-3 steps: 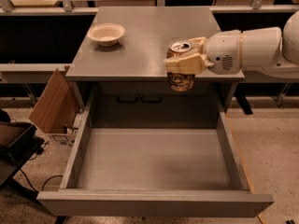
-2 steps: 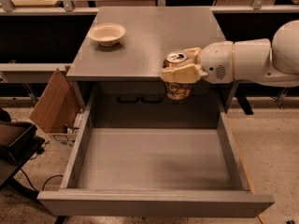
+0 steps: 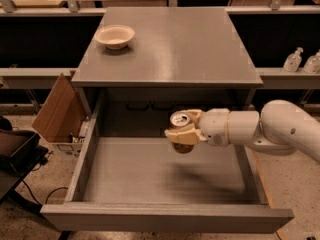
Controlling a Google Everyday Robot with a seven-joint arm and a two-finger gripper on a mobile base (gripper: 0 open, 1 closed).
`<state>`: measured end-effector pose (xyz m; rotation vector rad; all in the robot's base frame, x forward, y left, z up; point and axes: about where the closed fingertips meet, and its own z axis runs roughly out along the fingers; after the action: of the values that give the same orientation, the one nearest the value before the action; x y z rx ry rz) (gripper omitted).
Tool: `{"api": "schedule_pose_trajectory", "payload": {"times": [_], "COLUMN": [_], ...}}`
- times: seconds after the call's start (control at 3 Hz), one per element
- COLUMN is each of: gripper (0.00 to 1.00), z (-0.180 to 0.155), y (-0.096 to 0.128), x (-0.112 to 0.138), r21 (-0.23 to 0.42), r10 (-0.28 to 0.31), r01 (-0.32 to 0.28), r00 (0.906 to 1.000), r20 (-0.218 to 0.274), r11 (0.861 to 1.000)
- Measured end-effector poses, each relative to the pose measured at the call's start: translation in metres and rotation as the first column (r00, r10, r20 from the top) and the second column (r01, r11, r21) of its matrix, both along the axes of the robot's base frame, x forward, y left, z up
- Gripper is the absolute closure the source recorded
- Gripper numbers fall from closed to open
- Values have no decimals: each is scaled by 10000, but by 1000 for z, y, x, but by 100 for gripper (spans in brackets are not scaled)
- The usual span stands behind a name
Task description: Place orange can into top drawer
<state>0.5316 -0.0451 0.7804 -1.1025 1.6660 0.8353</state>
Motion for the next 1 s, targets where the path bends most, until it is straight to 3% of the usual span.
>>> {"api": "schedule_pose_trajectory", "payload": {"times": [0.33, 0.67, 1.0], "gripper": [100, 97, 74], "z": [-63, -105, -103], "y": [7, 17, 19], "x": [-1, 7, 7], "r21": [151, 270, 261], "r10": [-180, -326, -275], "r01": [186, 346, 293], "r00": [9991, 9970, 9973], "r20": [-380, -699, -679], "r11": [9997, 9990, 9992]}}
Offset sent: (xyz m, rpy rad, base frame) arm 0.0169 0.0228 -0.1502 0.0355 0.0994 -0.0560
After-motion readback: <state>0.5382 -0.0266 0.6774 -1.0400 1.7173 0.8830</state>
